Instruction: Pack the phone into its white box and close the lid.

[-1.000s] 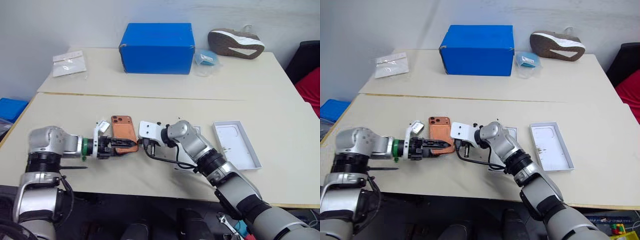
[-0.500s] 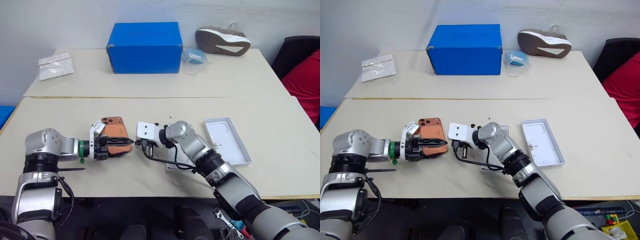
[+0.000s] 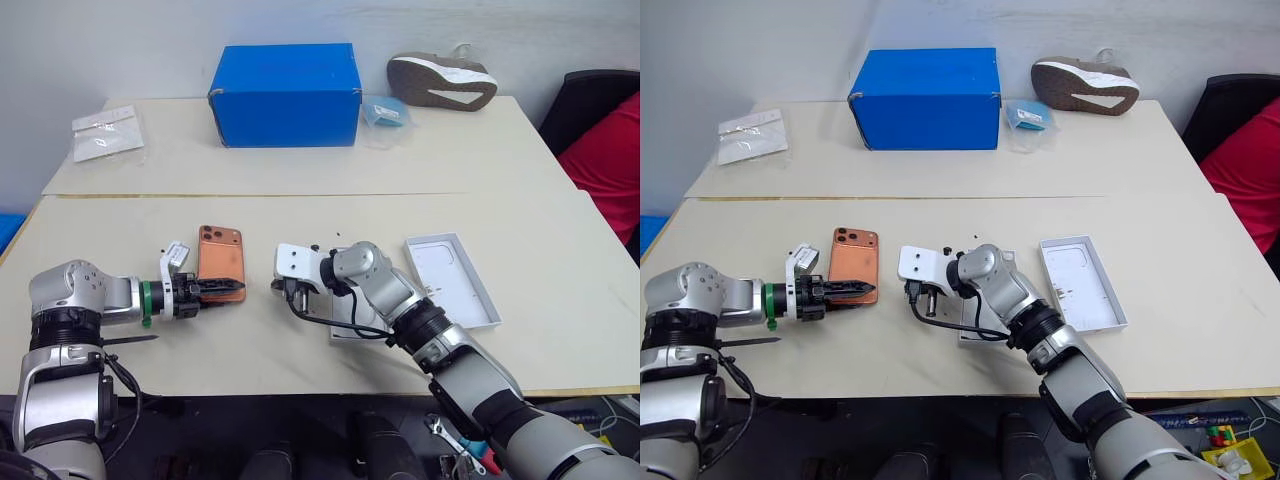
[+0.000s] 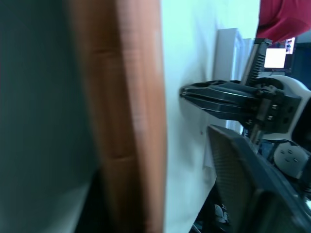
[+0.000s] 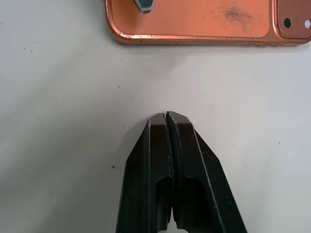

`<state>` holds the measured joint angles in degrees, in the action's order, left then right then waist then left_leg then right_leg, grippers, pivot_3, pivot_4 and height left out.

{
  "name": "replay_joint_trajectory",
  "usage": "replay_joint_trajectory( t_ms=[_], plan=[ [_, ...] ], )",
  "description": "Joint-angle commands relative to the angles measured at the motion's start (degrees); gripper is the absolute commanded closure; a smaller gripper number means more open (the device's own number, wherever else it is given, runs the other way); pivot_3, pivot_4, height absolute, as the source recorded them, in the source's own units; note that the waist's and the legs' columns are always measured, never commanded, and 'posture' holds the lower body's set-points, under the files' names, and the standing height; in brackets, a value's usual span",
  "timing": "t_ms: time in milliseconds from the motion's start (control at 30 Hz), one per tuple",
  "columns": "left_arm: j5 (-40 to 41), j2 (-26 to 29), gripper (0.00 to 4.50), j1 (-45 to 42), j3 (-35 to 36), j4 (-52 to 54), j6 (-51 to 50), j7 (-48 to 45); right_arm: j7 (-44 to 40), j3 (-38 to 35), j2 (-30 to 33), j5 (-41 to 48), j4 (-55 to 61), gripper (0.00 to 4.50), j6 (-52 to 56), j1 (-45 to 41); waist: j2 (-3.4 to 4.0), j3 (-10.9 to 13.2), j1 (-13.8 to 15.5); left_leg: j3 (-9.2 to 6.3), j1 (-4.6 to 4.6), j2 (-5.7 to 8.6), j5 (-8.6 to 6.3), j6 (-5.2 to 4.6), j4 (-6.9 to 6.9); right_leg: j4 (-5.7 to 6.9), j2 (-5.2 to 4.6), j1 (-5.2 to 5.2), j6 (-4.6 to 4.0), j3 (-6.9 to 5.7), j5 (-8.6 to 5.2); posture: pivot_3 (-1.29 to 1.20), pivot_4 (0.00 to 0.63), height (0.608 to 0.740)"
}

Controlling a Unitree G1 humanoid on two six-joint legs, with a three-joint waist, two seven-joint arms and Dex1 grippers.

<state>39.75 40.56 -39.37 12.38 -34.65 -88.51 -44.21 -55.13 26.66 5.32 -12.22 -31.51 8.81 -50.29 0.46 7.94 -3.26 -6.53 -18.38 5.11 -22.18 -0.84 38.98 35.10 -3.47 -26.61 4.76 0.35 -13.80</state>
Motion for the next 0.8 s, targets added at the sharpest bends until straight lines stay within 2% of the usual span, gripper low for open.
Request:
replay_joint_trajectory(
  t_ms=[33,100,233,433,533,667,800],
  plan=[
    [0.04,0.7,3.87,0.0,2.03,0.24,0.29,-0.28,-1.38,-0.15,0.96,1.37,5.29,4.5,-1.12,1.39,-0.04,0.03,0.07,-0.01,-0.02,0.0,0.0,0.0,0.0,0.0,-0.01,-0.01,0.0,-0.01,0.0,0.0,0.15,0.74],
    [0.3,0.77,4.43,0.01,2.66,0.27,0.16,-0.46,-2.37,-0.58,1.43,2.51,8.0,4.5,-0.75,2.2,-0.09,0.08,0.09,-0.03,-0.04,0.01,0.0,0.0,0.0,-0.01,-0.01,-0.03,0.0,-0.02,0.0,0.0,0.15,0.74],
    [1.83,1.65,4.4,1.61,2.42,3.99,-0.86,-2.51,-3.4,-3.83,3.24,6.59,18.63,4.5,5.37,4.23,-0.2,0.19,0.04,-0.04,-0.09,0.02,-0.01,-0.01,0.0,-0.04,-0.03,-0.06,0.0,-0.03,0.0,0.0,0.15,0.74],
    [5.25,2.39,4.4,6.08,1.35,14.54,-3.09,-5.29,-4.03,-10.59,9.32,14.64,37.57,4.5,17.11,8.02,-0.37,0.33,0.76,-0.11,-0.19,0.01,-0.03,-0.04,0.01,-0.1,-0.05,-0.08,0.0,-0.04,0.0,0.0,0.15,0.74],
    [11.19,1.75,4.4,8.88,0.43,22.92,-3.98,-5.54,-7.21,-15.79,17.88,21.12,51.05,3.87,25.43,14.29,-0.38,0.35,1.83,-0.13,-0.27,-0.03,-0.05,-0.08,0.01,-0.23,-0.04,-0.08,0.0,-0.05,0.0,0.0,0.15,0.74],
    [18.22,-1.94,4.4,9.95,0.16,29.2,-3.99,-0.81,-7.27,-22.82,27.37,27.08,62.87,2.49,31.53,22.79,-0.4,0.42,3.39,-0.33,-0.61,0.0,-0.14,-0.22,0.12,-0.6,-0.06,-0.11,0.02,-0.1,0.01,0.0,0.15,0.74],
    [24.98,-7.49,4.4,8.84,0.28,30.55,-3.99,6.83,-5.73,-30.19,34.12,30.91,69.91,1.11,35.21,30.67,-0.52,0.49,4.38,-0.34,-0.7,0.01,-0.14,-0.27,0.15,-0.73,-0.08,-0.1,0.1,-0.11,0.05,0.0,0.15,0.74]
  ],
)
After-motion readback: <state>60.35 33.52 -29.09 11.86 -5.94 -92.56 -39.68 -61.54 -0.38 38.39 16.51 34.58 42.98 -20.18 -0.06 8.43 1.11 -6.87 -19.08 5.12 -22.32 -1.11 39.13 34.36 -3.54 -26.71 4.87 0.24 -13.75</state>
